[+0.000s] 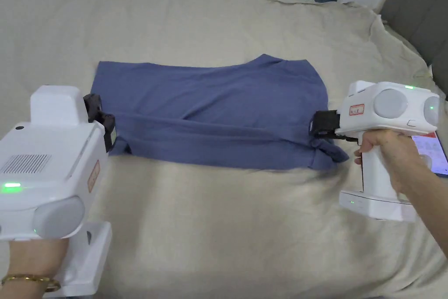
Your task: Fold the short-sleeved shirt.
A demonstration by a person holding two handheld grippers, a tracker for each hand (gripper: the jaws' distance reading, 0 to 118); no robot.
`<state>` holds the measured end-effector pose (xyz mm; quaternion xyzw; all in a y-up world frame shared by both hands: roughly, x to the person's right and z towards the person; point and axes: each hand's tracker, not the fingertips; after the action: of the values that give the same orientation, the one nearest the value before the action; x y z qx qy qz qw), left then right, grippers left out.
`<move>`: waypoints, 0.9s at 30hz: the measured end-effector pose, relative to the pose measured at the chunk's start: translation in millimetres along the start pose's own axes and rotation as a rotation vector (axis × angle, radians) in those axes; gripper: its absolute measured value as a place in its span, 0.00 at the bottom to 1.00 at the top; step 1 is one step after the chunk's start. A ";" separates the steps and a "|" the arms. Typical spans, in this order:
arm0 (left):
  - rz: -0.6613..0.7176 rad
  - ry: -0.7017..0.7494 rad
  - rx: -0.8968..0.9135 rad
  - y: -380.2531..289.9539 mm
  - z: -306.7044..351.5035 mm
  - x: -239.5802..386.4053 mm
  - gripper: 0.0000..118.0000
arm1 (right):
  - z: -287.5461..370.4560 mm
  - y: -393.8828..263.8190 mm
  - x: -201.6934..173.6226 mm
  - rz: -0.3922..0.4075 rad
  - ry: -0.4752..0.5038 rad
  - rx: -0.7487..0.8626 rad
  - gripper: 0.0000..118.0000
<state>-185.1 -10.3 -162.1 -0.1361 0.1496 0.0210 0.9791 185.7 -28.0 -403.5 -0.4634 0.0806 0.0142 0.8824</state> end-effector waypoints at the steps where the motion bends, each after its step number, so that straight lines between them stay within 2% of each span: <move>1: 0.000 0.001 -0.002 -0.2 -1.0 -0.5 0.00 | -9.0 0.2 1.4 -0.010 -0.007 -0.034 0.65; 5: 0.004 0.006 -0.021 -3.4 -7.7 -4.6 0.00 | -42.5 -1.4 5.5 -0.035 -0.053 -0.153 0.64; 14: 0.013 0.018 -0.072 -7.8 -18.3 -6.8 0.00 | -86.7 -17.3 17.5 -0.111 -0.100 -0.229 0.63; 17: 0.006 0.021 -0.088 -9.4 -24.4 -7.5 0.00 | -89.4 -22.5 24.1 -0.153 -0.057 -0.233 0.58; 20: 0.008 0.022 -0.106 -10.5 -29.7 -9.1 0.00 | -89.1 -25.9 26.6 -0.210 -0.001 -0.229 0.19; 21: 0.011 0.022 -0.114 -10.2 -31.2 -9.9 0.00 | -88.6 -26.5 26.7 -0.221 0.023 -0.224 0.14; 25: 0.060 0.021 -0.185 -6.3 -38.2 -18.6 0.01 | -84.7 -23.9 19.3 -0.147 0.005 -0.217 0.09; 27: 0.094 0.025 -0.240 -3.0 -45.5 -25.5 0.15 | -82.1 -23.4 17.4 -0.140 0.002 -0.213 0.09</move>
<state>-222.3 -25.6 -195.5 -0.2453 0.1642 0.0829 0.9518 194.7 -109.5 -432.9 -0.5588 0.0471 -0.0397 0.8270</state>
